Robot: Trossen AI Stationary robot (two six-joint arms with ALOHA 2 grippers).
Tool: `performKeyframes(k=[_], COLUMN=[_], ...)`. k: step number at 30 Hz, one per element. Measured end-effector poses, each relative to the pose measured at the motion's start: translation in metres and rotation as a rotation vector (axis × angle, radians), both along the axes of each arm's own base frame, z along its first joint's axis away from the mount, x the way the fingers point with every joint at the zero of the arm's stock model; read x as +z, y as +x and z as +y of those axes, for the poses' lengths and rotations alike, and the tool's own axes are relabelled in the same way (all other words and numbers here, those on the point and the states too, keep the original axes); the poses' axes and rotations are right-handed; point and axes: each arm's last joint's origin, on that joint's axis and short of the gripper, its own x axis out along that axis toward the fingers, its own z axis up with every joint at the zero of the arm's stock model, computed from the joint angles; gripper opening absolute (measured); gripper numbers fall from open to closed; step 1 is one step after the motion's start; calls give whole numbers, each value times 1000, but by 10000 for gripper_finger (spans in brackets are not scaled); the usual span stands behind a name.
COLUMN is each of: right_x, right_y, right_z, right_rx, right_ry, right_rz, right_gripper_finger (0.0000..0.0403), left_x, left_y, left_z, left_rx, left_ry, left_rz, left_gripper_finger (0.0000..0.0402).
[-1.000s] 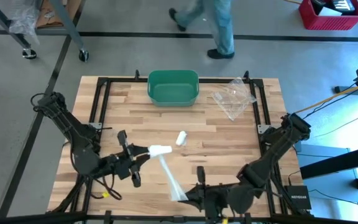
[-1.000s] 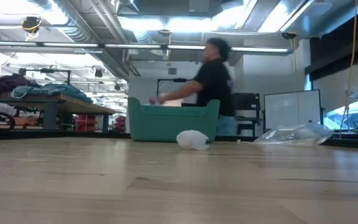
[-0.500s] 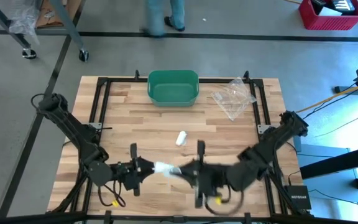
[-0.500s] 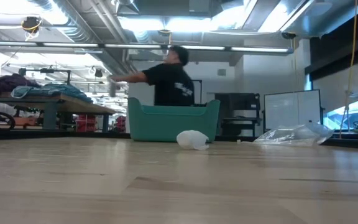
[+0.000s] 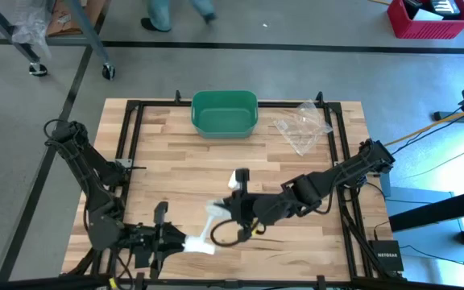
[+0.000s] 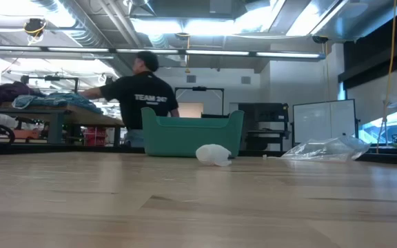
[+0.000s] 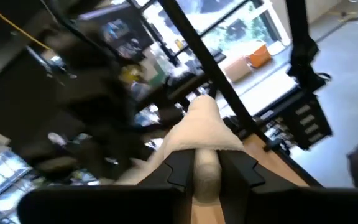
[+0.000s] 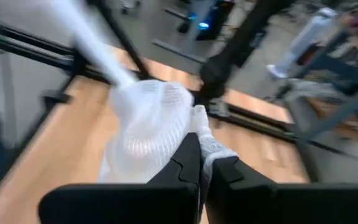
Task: Roll bandage
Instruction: Roll the bottom white bandage
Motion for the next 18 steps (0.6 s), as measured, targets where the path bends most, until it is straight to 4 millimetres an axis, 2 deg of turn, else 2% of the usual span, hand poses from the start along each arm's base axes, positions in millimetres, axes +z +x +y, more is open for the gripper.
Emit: performKeyframes(k=[6, 9, 14, 18], right_x=[-23, -27, -26, -9], right_y=[3, 5, 5, 1], right_z=[5, 4, 3, 2], right_rx=[51, 29, 35, 36], right_ry=[126, 172, 202, 177], right_rz=[26, 32, 33, 20], right_gripper_finger=[5, 22, 113, 199], left_x=[9, 9, 6, 7], left_y=[0, 5, 13, 13], left_z=[3, 7, 13, 14], left_rx=[78, 105, 132, 132], left_ry=[55, 76, 53, 41], left_rz=[-57, -56, -33, -36], left_gripper_finger=[40, 40, 40, 40])
